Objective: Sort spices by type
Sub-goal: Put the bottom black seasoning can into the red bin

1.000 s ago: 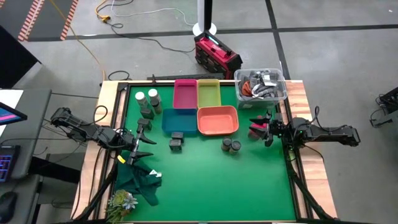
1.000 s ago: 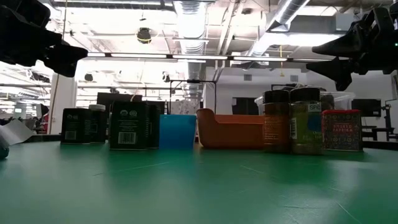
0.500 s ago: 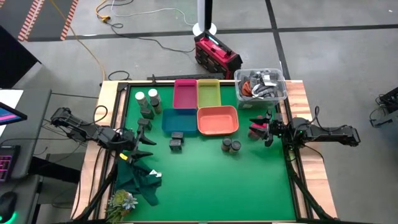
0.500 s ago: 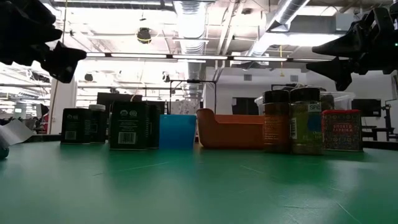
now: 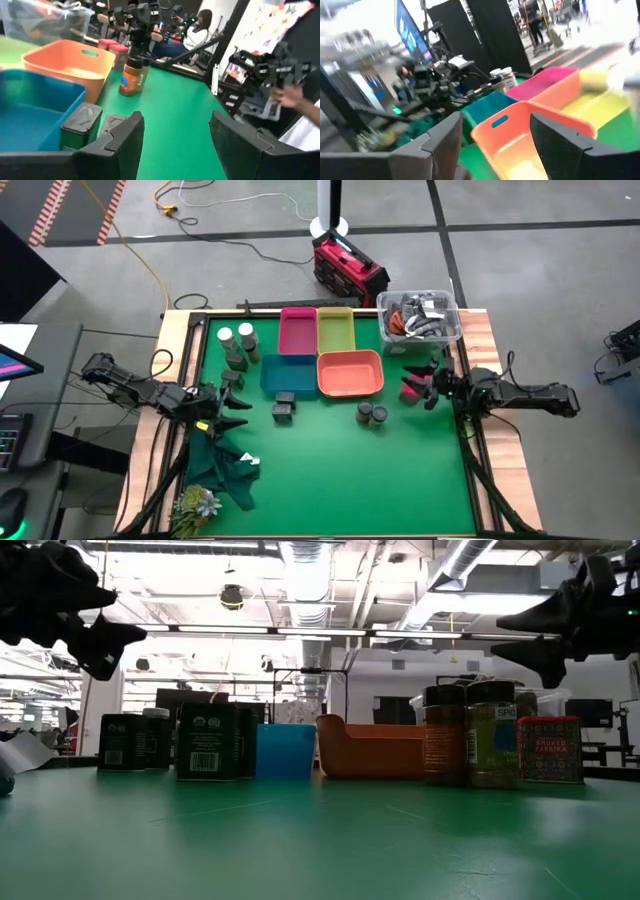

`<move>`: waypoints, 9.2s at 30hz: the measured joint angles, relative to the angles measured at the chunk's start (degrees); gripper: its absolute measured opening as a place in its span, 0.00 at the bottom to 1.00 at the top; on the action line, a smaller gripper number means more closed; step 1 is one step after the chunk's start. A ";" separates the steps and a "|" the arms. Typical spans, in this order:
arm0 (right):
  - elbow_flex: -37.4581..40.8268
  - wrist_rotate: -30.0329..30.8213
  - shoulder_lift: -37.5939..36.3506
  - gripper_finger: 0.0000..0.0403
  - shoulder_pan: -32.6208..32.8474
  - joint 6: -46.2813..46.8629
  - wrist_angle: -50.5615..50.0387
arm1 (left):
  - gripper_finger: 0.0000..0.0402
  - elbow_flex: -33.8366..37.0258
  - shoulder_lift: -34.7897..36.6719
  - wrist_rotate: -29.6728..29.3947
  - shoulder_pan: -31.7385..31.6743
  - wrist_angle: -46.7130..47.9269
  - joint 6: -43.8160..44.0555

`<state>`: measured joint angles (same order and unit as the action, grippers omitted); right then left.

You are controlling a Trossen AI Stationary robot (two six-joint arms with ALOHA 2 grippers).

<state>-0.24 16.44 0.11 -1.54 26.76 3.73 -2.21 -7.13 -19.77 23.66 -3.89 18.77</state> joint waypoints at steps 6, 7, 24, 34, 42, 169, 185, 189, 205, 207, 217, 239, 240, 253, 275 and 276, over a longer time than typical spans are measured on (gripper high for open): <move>0.00 0.51 -0.01 0.65 -0.82 6.64 2.92 | 0.53 -8.56 -4.43 -0.55 -0.96 7.60 -6.98; 0.01 0.51 -0.01 0.65 -1.15 6.67 3.74 | 0.53 -11.07 -5.63 -1.01 -1.50 10.50 -6.89; -0.32 6.32 1.19 0.65 -5.71 9.38 1.13 | 0.53 -38.62 -37.76 -1.38 -8.49 35.03 -5.55; -4.19 -4.23 8.03 0.65 1.22 -5.20 3.64 | 0.53 -43.14 -54.34 6.51 -13.22 34.95 -6.27; -12.03 7.86 26.11 0.65 9.78 -20.35 6.51 | 0.53 -49.29 -65.38 9.12 -15.45 36.50 -8.48; -39.64 4.43 68.60 0.65 3.63 -34.27 2.56 | 0.31 -62.87 -75.11 16.72 -42.69 50.35 -31.67; -39.64 4.43 68.60 0.65 3.65 -33.16 2.78 | 0.31 -68.44 -75.48 15.70 -48.00 41.49 -34.33; -39.64 4.43 68.60 0.65 3.65 -33.18 2.91 | 0.31 -69.79 -75.48 16.31 -52.10 39.54 -36.81; -39.64 4.27 68.60 0.65 3.73 -33.64 3.85 | 0.31 -90.50 -98.65 17.94 -61.18 46.21 -50.46; -39.64 4.27 68.60 0.65 3.78 -33.64 3.64 | 0.31 -92.22 -101.34 17.91 -61.78 47.44 -52.51; -38.89 4.16 68.58 0.65 4.07 -32.65 3.41 | 0.31 -95.68 -109.32 19.51 -64.32 49.53 -60.07; -38.89 3.95 68.58 0.65 5.27 -32.68 4.46 | 0.53 -95.70 -110.65 22.84 -67.08 47.23 -57.08; -38.89 3.95 68.58 0.65 5.27 -32.72 4.46 | 0.53 -95.70 -110.65 22.19 -67.08 47.04 -57.18; -38.87 3.95 68.58 0.65 5.27 -32.72 4.46 | 0.55 -98.69 -109.89 17.99 -64.93 48.66 -61.64; -38.85 4.89 68.51 0.65 4.24 -32.61 -1.72 | 0.54 -88.63 -86.62 17.79 -39.27 59.57 -45.40; -38.85 4.87 68.51 0.65 4.06 -32.51 -1.95 | 0.54 -86.60 -85.35 17.01 -37.55 59.35 -43.69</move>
<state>-39.09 21.30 68.62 2.52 -5.74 1.78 -88.80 -92.48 -2.76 -13.89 55.46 -24.92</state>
